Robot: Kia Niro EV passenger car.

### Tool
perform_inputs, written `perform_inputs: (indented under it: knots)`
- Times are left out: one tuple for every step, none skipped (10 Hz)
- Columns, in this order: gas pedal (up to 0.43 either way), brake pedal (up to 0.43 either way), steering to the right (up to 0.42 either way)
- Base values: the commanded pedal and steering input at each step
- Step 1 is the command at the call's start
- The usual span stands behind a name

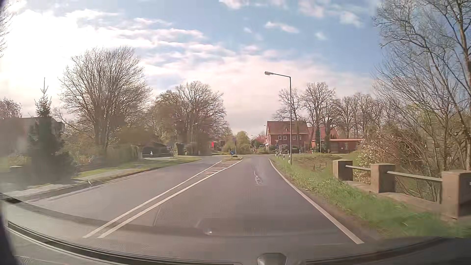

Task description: Follow the waypoints while adhering to traffic rules and regulations

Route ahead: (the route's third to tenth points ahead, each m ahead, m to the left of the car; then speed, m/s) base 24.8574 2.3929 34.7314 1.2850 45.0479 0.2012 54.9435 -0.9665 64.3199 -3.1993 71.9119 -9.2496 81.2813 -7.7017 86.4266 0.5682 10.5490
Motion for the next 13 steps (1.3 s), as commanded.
perform_inputs:
  knots:
    - [0.098, 0.0, 0.004]
    - [0.098, 0.0, 0.004]
    - [0.098, 0.0, 0.004]
    - [0.098, 0.0, 0.004]
    - [0.098, 0.0, 0.004]
    - [0.098, 0.0, 0.004]
    - [0.098, 0.0, 0.004]
    - [0.087, 0.0, 0.004]
    - [0.087, 0.0, 0.004]
    - [0.087, 0.0, 0.004]
    - [0.087, 0.006, 0.004]
    - [0.087, 0.0, 0.004]
    - [0.087, 0.0, 0.004]
